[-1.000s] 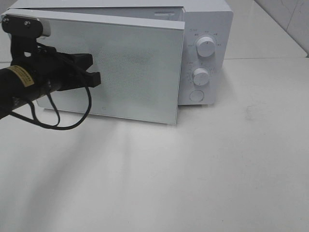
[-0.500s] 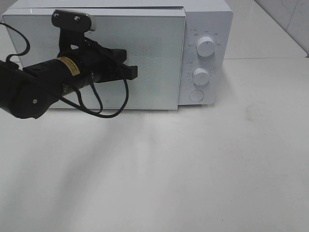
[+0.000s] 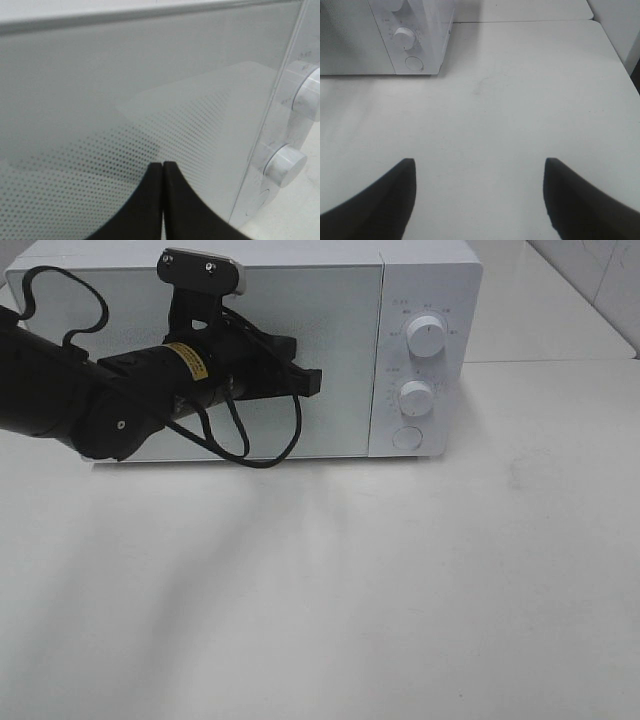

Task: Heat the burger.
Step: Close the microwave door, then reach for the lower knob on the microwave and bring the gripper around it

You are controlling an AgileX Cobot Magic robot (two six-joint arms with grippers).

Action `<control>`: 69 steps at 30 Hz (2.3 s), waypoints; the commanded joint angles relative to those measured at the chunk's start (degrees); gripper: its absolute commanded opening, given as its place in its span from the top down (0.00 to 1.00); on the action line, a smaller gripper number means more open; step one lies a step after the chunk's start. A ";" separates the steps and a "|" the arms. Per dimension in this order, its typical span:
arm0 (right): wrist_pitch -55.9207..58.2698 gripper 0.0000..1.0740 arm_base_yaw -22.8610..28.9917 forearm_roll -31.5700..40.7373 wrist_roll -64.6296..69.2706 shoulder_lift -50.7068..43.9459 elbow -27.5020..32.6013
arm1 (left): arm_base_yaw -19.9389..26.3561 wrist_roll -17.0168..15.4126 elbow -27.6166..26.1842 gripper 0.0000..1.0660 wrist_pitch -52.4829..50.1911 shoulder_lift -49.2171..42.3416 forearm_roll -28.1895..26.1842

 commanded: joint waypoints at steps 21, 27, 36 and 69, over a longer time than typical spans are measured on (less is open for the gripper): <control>-0.57 0.34 -0.17 0.06 -0.23 -1.60 0.23 | -4.30 -0.80 1.95 0.17 39.02 -16.33 -5.67; -0.57 0.34 -0.17 0.06 -0.23 -1.60 0.23 | -4.30 -2.58 1.95 0.04 55.58 -21.83 -7.16; -0.57 0.34 -0.17 0.06 -0.23 -1.60 0.23 | -4.30 -2.98 1.95 0.04 70.82 -27.79 -7.79; -0.57 0.34 -0.17 0.06 -0.23 -1.60 0.23 | 24.47 3.95 13.52 0.04 92.30 -43.66 -9.45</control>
